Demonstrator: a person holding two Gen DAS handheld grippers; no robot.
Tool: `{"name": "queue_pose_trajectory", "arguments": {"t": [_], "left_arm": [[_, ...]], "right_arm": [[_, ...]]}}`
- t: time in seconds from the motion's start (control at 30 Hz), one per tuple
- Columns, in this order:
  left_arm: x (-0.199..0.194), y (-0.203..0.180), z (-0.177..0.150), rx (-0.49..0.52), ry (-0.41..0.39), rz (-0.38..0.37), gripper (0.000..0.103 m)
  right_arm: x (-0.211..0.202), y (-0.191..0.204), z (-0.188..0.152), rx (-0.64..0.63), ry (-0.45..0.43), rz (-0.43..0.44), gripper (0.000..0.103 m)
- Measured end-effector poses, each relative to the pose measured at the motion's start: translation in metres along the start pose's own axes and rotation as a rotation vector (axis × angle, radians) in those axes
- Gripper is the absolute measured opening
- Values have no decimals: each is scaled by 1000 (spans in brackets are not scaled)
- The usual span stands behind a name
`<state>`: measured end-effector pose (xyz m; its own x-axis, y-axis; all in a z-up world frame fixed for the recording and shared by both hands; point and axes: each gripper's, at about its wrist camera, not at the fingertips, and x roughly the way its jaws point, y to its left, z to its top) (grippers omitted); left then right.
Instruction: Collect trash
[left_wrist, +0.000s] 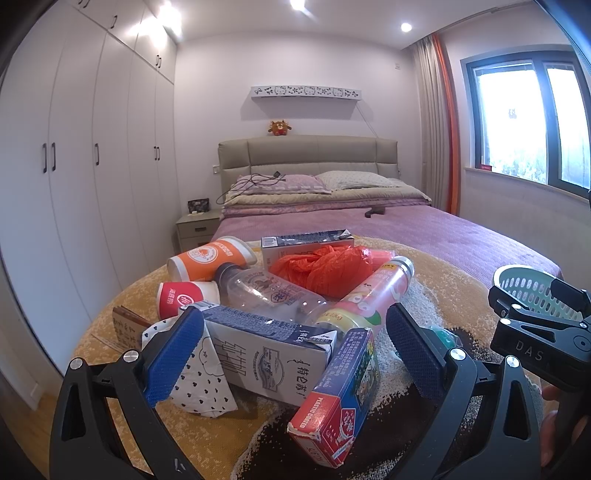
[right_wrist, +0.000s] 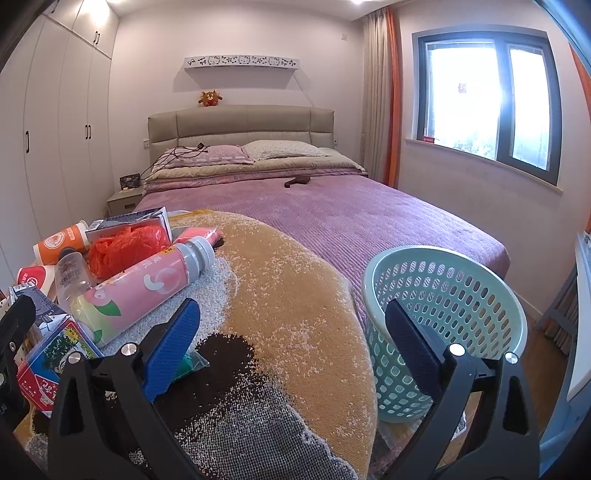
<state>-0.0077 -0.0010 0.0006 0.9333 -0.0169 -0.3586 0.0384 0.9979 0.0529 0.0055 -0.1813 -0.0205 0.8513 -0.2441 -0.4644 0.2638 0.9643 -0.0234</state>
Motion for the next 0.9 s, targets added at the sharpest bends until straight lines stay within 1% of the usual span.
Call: {"name": "queue_pose_trajectory", "arguments": {"t": [0.23,0.33,0.47,0.63,0.8,0.9], "left_arm": [[0,0,0,0,0,0,96],[0,0,0,-1,-1,0,96],[0,0,0,0,-1,0,96],[0,0,-1,-1,-1,0,96],[0,0,0,-1,-2,1,96],[-3,1,1,-10,-16,7,96]], "right_arm": [[-4,0,1,-10,-20,0,94],[-4,0,0,7,-8,10,93],[-5,0,0,7,-25,9,93],[-5,-1,1,6,-26,9,92],[-5,-1,1,14,-26,14,88],[-4,-2,1,10,-14,16,86]]}}
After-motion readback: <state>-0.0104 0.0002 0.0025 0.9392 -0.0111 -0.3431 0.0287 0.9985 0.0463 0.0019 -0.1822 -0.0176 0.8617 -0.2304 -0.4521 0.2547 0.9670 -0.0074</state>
